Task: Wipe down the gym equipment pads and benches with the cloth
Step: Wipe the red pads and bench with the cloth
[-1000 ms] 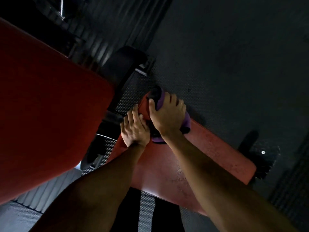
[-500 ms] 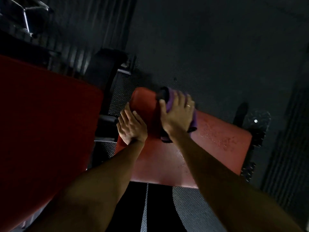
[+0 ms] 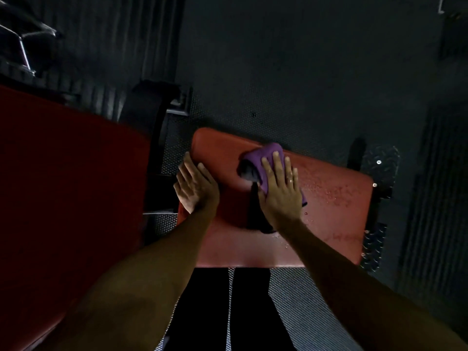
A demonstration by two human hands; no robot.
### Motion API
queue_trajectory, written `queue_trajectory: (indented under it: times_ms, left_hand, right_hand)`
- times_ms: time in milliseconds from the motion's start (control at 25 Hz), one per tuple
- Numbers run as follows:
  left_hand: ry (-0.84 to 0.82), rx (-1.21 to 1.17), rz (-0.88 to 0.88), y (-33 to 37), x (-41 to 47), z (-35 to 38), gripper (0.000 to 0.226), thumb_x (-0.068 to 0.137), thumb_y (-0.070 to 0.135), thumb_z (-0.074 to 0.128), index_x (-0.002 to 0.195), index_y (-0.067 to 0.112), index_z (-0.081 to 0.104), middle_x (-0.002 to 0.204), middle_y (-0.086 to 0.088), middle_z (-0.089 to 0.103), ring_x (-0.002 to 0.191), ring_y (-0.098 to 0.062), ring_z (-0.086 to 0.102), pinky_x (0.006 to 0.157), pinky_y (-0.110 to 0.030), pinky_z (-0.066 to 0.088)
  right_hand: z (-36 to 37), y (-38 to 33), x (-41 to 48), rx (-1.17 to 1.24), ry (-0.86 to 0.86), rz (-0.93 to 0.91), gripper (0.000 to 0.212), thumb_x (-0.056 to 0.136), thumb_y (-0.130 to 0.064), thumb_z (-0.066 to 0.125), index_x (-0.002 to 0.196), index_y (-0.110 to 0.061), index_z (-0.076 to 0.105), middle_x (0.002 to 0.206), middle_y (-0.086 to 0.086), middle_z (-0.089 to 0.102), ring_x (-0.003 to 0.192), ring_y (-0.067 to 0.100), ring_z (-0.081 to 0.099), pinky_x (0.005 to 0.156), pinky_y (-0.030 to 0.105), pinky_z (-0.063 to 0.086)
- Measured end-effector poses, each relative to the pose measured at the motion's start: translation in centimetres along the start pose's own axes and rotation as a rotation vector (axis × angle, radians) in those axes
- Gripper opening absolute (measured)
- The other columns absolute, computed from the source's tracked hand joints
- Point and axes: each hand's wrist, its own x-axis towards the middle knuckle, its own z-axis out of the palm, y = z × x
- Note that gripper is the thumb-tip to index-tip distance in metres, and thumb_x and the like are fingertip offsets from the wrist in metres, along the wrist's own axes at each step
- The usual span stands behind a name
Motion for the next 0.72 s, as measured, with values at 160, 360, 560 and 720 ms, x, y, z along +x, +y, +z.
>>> queue_trajectory:
  times_ms: [160, 360, 560, 720]
  left_hand:
    - [0.212, 0.27, -0.193, -10.0, 2.7, -7.5, 0.05, 0.108, 0.031, 0.037, 0.156, 0.018, 0.026, 0.155, -0.014, 0.04, 0.127, -0.035, 0.054, 0.094, -0.047, 0.046]
    - [0.043, 0.298, -0.039, -10.4, 1.3, -7.1, 0.055, 0.108, 0.035, 0.036, 0.159, 0.017, 0.025, 0.163, -0.013, 0.028, 0.142, -0.032, 0.04, 0.112, -0.052, 0.036]
    - [-0.004, 0.421, 0.151, -12.0, 1.2, -8.2, 0.05, 0.106, 0.032, 0.037, 0.154, 0.017, 0.037, 0.162, -0.015, 0.03, 0.152, -0.033, 0.025, 0.123, -0.058, 0.016]
    - [-0.082, 0.415, 0.339, -11.5, 2.6, -8.2, 0.049, 0.102, 0.026, 0.041, 0.15, 0.014, 0.045, 0.16, -0.013, 0.036, 0.152, -0.029, 0.025, 0.124, -0.058, 0.012]
  right_hand:
    - [-0.5, -4.9, 6.8, 0.137, -0.082, 0.348, 0.072, 0.105, -0.043, 0.039, 0.164, -0.019, 0.007, 0.172, 0.008, -0.004, 0.156, 0.039, -0.01, 0.126, 0.056, 0.002]
    - [0.9, -7.5, 1.1, 0.143, -0.08, 0.075, 0.079, 0.1, -0.039, 0.048, 0.165, -0.02, 0.007, 0.172, 0.005, -0.003, 0.157, 0.035, -0.011, 0.127, 0.052, 0.001]
    - [0.7, -0.2, -3.3, 0.052, -0.099, 0.144, 0.069, 0.104, -0.049, 0.03, 0.164, -0.024, 0.009, 0.172, 0.007, 0.0, 0.158, 0.033, -0.003, 0.126, 0.055, 0.011]
    - [-0.8, -1.3, 4.4, 0.125, -0.083, 0.337, 0.071, 0.104, -0.045, 0.032, 0.165, -0.02, 0.006, 0.171, 0.01, -0.005, 0.156, 0.037, -0.01, 0.126, 0.056, 0.004]
